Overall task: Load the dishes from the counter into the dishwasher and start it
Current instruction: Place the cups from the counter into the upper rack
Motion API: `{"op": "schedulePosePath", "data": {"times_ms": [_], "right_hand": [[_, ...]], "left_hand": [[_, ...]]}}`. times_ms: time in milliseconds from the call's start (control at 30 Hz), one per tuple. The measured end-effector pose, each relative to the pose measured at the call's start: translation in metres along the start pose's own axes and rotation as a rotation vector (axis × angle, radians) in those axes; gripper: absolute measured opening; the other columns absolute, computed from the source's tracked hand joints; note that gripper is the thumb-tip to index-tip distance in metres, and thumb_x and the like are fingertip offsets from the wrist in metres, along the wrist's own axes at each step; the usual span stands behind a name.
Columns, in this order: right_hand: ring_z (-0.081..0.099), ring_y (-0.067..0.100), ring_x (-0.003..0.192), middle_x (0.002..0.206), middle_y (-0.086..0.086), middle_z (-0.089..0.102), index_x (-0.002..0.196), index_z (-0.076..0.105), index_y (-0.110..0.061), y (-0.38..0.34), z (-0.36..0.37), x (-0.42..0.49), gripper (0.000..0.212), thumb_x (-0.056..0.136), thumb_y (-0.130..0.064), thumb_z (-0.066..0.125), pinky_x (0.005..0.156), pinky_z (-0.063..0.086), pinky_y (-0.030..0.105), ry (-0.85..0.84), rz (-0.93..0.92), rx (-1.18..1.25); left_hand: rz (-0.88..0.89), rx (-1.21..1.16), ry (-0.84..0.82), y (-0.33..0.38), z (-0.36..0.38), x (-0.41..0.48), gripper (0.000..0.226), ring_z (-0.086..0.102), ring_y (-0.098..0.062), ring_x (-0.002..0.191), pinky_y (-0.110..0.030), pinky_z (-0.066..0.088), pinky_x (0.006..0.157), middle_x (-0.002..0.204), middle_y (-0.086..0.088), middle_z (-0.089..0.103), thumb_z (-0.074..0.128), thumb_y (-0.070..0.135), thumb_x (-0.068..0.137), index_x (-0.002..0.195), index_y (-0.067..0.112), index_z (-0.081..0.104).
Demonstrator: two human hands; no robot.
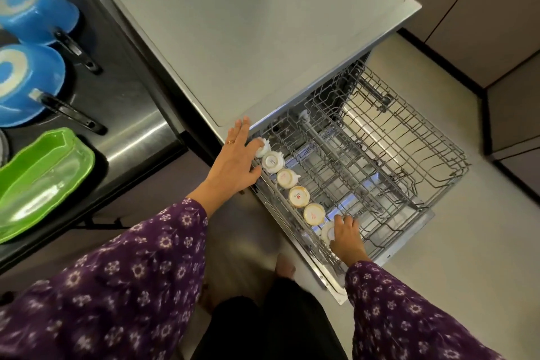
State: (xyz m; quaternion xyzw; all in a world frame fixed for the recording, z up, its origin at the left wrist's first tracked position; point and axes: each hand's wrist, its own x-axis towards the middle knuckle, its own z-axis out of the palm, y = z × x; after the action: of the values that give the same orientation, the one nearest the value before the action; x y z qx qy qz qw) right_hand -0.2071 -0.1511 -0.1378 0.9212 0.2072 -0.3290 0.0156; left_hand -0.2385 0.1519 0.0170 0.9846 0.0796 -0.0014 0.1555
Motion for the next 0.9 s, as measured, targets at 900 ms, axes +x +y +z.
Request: {"op": "schedulePosePath", "data": {"times_ms": [900], "right_hand": [[0.054, 0.025, 0.095, 0.094, 0.011, 0.059, 0.091, 0.063, -0.007, -0.628, -0.100, -0.166, 0.011, 0.082, -0.012, 0.059, 0.082, 0.040, 0.028, 0.163, -1.439, 0.028]], "left_hand": [[-0.688, -0.030, 0.623, -0.317, -0.234, -0.369, 0.038, 0.036, -0.027, 0.137, -0.036, 0.036, 0.106, 0.129, -0.010, 0.054, 0.064, 0.012, 0.082, 0.119, 0.009, 0.057]]}}
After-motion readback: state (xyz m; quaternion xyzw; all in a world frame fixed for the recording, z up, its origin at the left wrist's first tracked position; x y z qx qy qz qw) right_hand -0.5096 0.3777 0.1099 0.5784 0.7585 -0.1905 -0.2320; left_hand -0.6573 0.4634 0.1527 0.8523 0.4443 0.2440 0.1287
